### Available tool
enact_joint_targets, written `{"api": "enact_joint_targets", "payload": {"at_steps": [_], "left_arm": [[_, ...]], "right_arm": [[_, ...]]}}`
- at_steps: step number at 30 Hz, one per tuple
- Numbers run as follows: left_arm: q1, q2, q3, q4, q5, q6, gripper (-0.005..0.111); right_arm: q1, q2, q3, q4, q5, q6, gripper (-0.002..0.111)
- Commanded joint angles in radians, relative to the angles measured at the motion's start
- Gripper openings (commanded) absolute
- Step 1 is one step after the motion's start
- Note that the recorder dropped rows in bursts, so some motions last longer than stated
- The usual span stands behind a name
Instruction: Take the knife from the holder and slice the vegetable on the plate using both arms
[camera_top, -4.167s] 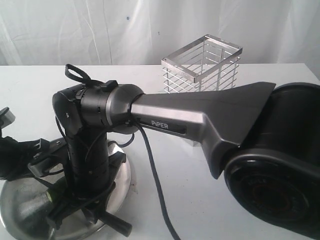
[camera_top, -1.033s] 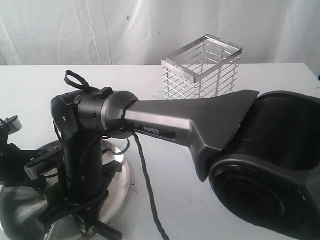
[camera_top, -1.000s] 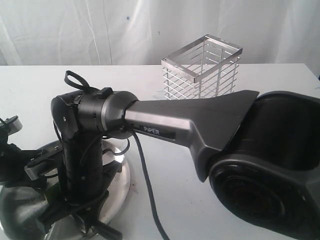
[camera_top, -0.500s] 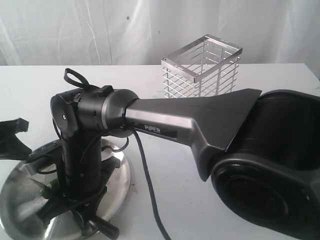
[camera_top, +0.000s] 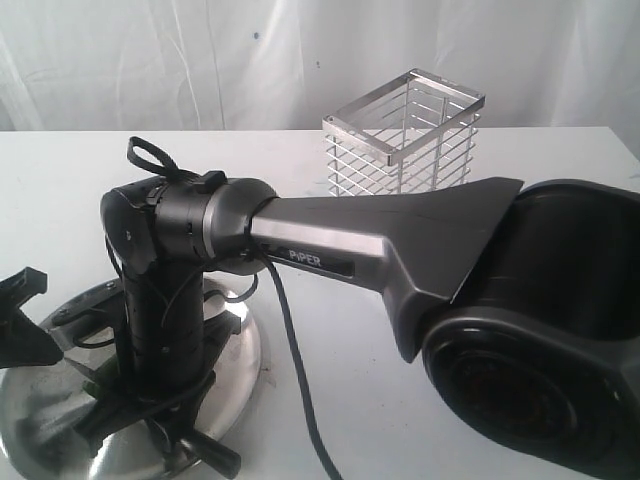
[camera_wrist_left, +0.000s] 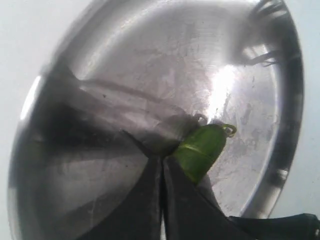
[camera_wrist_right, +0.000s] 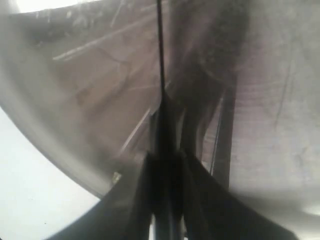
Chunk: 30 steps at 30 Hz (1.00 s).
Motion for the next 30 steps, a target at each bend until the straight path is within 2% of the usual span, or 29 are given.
{"api": "enact_joint_targets", "payload": {"at_steps": [1, 9, 16, 23, 30], "left_arm": [[0.001, 0.015, 0.012, -0.125, 0.025, 0.083, 0.0], [0.001, 0.056, 0.012, -0.134, -0.016, 0.1, 0.0], [-0.029, 0.195, 0.012, -0.122, -0.068, 0.142, 0.0], [-0.049, 0.227, 0.003, -0.137, -0.025, 0.142, 0.0], [-0.049, 0.227, -0.001, -0.137, -0.017, 0.142, 0.0]], "right_arm": [[-0.002, -0.019, 0.0, -0.01, 0.0, -0.011, 0.0], [-0.002, -0.019, 0.0, -0.009, 0.0, -0.009, 0.0], [-0.002, -0.023, 0.0, -0.002, 0.0, 0.002, 0.0], [-0.002, -0.056, 0.0, -0.018, 0.0, 0.034, 0.0], [-0.002, -0.048, 0.002, 0.068, 0.0, 0.056, 0.0]]}}
